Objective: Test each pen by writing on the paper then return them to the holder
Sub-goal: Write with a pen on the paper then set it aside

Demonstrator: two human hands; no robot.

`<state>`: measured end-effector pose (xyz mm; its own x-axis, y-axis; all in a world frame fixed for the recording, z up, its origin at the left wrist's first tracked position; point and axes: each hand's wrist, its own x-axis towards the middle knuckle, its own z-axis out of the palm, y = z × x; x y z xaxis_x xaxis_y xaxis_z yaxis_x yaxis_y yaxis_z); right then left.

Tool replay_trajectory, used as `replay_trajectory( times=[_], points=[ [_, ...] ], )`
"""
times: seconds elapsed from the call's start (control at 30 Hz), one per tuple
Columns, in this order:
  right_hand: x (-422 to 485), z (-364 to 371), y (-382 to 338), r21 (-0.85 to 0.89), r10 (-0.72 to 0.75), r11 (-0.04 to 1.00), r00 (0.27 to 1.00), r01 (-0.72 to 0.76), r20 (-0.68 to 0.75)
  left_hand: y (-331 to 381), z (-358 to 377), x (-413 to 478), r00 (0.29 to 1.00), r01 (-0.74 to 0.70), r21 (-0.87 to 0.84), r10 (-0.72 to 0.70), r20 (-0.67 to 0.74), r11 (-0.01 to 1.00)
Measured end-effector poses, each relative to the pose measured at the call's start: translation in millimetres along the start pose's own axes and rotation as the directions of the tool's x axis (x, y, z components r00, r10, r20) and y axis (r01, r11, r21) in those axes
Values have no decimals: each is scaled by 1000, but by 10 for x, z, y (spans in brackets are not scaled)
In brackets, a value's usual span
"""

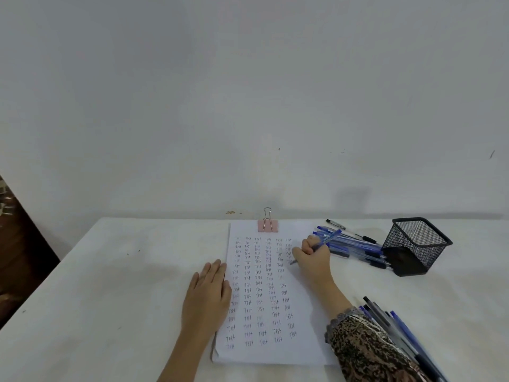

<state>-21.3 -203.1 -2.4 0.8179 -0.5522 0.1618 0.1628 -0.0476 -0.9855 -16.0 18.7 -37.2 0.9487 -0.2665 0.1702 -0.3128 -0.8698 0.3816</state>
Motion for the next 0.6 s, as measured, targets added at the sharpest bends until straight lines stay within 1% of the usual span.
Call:
replay_trajectory(
  times=[0.2,0.33,0.43,0.6],
  points=[
    [-15,18,42,-86,-6,996,998,11,59,-6,4,3,1000,-4,-12,4,-5,1000],
    [-6,12,62,-92,-9,996,1000,11,23,-5,-2,1,1000,-8,-15,8,-5,1000],
    [-1,-2,43,-121,4,993,998,3,58,0,-11,-4,1000,-10,2,10,0,1000],
    [-12,-24,32,-122,-13,992,1000,13,0,2,-10,5,1000,-11,-14,11,-6,1000]
  ],
)
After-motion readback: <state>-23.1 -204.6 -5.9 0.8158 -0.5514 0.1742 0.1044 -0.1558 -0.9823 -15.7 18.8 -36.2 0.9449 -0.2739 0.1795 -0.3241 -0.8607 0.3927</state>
